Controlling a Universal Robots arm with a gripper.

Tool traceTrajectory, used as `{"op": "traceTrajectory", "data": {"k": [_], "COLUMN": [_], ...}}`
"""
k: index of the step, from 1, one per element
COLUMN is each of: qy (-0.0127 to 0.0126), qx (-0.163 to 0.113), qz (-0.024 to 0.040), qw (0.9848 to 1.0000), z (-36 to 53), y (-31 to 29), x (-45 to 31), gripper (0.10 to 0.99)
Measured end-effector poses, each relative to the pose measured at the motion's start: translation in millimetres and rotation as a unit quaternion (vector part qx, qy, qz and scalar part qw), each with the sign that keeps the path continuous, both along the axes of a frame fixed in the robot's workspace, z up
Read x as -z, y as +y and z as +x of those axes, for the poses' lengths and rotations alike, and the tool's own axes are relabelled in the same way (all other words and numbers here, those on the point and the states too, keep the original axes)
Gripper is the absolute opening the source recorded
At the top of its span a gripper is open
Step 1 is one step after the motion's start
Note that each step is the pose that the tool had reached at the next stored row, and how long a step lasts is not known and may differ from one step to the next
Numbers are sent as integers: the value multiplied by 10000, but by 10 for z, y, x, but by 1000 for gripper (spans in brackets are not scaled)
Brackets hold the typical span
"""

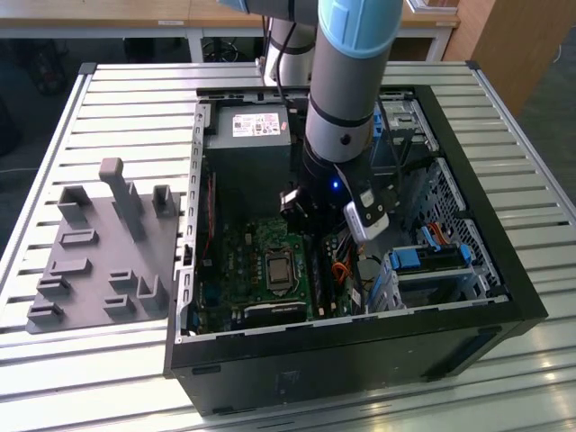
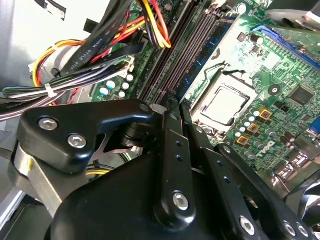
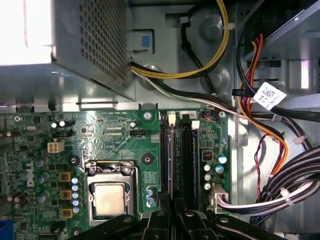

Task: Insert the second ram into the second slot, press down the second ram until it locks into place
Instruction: 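Press down the second ram until it locks into place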

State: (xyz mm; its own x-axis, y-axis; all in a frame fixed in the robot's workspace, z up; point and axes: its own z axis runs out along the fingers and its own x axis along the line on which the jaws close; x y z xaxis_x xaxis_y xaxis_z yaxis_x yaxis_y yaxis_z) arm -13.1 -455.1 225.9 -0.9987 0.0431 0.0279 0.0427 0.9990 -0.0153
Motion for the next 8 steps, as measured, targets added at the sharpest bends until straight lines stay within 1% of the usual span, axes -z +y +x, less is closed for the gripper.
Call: {"op": "traceTrajectory", "data": {"k": [5,8], "qy": [0,1], "qx": [-1,-48], "qz": [0,-1], "qw": [10000,10000], "z": [14,15], "y": [0,1], "x": [22,33], "gripper": [137,137]}}
